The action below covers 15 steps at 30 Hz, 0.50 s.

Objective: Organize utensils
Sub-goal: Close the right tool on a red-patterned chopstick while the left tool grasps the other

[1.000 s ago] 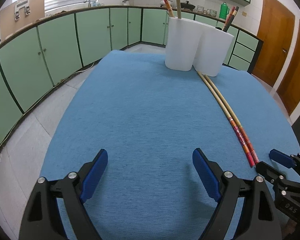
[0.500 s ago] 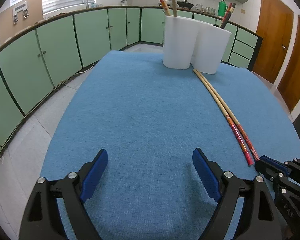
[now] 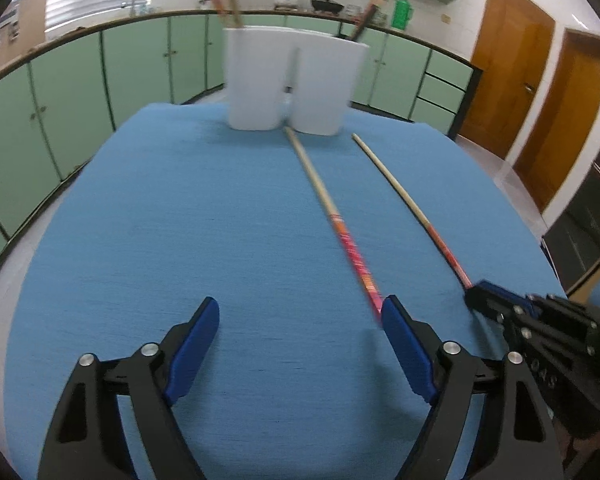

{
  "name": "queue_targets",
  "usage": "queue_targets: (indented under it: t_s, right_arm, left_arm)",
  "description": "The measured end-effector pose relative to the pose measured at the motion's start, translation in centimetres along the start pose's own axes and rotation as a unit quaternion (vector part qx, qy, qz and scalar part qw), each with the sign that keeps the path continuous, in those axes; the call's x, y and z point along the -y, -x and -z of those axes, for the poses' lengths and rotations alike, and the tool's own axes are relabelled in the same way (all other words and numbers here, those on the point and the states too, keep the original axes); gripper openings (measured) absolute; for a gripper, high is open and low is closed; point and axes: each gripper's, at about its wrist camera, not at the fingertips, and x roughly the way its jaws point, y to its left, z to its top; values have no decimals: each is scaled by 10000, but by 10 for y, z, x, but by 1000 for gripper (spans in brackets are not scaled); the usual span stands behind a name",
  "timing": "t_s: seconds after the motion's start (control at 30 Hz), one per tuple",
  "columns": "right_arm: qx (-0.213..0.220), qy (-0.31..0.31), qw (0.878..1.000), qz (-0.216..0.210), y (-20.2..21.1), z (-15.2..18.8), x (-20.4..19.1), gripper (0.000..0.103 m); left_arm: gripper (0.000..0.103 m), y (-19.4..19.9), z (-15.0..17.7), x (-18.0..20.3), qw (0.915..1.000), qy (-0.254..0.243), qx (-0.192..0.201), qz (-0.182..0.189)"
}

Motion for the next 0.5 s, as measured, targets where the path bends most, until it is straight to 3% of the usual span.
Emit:
queue_targets:
  t_s: [0.3,0.5]
  right_arm:
    - [60,-200,9998,38,1,0,28,5]
    - [41,-250,9997,-58,2,1,31,5]
  left_arm:
    - [60,-14,-3,24,9996,-167,-187,-114]
    - [30,-13,-2,34,9989,-358,-185,-220]
